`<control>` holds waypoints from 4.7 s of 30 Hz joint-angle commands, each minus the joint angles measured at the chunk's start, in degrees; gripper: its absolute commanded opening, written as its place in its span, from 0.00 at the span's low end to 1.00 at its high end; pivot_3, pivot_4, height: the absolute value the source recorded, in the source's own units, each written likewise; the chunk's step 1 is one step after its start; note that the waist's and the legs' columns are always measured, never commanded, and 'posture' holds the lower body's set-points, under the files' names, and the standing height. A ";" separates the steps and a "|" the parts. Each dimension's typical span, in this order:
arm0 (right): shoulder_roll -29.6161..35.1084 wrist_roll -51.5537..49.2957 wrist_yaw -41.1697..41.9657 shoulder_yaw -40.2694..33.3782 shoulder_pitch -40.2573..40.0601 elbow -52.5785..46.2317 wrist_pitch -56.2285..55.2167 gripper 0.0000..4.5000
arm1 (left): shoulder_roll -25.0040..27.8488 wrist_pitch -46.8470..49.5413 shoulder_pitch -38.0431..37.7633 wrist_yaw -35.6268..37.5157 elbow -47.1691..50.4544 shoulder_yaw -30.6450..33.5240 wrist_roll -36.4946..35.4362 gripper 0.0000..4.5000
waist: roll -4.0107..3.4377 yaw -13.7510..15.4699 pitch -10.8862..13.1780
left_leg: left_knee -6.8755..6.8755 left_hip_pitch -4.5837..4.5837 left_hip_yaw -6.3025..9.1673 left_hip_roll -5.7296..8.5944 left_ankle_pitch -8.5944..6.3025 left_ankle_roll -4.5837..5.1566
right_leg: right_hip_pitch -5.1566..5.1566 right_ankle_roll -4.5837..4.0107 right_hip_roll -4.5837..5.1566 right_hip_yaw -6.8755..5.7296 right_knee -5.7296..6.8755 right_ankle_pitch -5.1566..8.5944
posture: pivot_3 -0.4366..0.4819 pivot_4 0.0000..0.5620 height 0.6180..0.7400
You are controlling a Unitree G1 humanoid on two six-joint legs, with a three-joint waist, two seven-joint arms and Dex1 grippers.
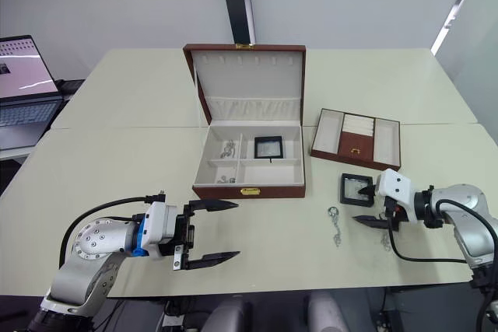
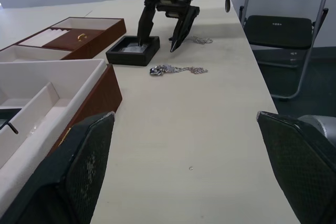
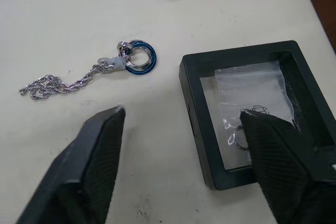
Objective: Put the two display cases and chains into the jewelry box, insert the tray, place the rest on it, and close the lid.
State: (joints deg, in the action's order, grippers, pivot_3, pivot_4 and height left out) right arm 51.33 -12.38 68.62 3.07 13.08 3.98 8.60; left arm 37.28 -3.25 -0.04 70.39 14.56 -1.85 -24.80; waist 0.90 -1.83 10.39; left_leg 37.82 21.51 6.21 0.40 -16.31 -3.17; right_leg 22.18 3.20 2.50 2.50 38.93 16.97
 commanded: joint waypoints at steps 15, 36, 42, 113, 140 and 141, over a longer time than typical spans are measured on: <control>-0.33 0.59 -0.50 -1.29 2.22 1.32 -2.31 0.00 | -1.57 -3.80 -0.36 -1.43 -2.48 0.16 0.27 1.00 | 0.00 0.01 0.00 | 0.00 -0.01 0.00 0.00 0.00 0.00 | 0.00 0.00 0.00 0.00 0.00 0.00 | 0.48 0.27 1.00; -7.08 -6.65 2.94 8.57 29.96 -6.12 22.30 0.00 | -5.01 7.40 -10.95 -20.73 11.57 9.65 -4.17 1.00 | -0.03 -0.15 0.02 | -0.01 0.01 0.03 -0.05 0.00 0.00 | 0.05 0.00 0.01 -0.03 0.00 0.00 | 0.48 0.27 1.00; -15.34 -1.88 3.22 14.74 37.64 1.13 19.84 0.00 | -7.67 8.56 -15.70 -26.88 15.41 12.00 -4.19 1.00 | -0.03 0.00 0.02 | -0.01 0.09 0.07 -0.03 0.00 0.00 | 0.09 -0.01 0.10 -0.05 -0.02 0.00 | 0.48 0.27 1.00; -10.71 -11.75 -8.60 -25.40 -4.45 1.11 12.73 0.99 | 3.72 15.30 -7.10 -28.13 -10.22 33.10 -5.14 1.00 | -0.05 -0.17 0.04 | -0.06 0.06 -0.02 0.00 0.00 0.00 | 0.08 -0.01 0.04 -0.01 -0.04 0.00 | 0.48 0.27 1.00; -11.43 -11.63 -14.37 -25.10 -5.69 9.27 5.12 0.99 | 3.48 8.74 -7.29 -25.73 -20.49 35.08 -2.64 1.00 | -0.05 -0.05 0.04 | -0.06 0.05 -0.01 0.02 0.00 0.00 | 0.06 -0.01 0.08 -0.01 -0.03 0.00 | 0.48 0.27 1.00; -11.40 -11.64 -14.37 -25.11 -5.71 9.24 5.17 0.99 | 3.37 8.70 -7.30 -25.77 -20.42 34.98 -2.59 1.00 | -0.06 -0.05 0.04 | -0.06 0.05 -0.02 0.02 0.00 0.00 | 0.06 -0.01 0.08 -0.01 -0.03 0.00 | 0.48 0.27 1.00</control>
State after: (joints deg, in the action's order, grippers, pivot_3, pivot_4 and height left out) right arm 38.71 -23.45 54.42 -21.13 7.34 13.96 14.18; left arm 40.71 6.68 -7.31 44.51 -6.63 32.50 -27.56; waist 0.84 -1.89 10.43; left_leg 37.76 21.56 6.19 0.42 -16.31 -3.17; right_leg 22.25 3.19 2.58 2.50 38.89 16.97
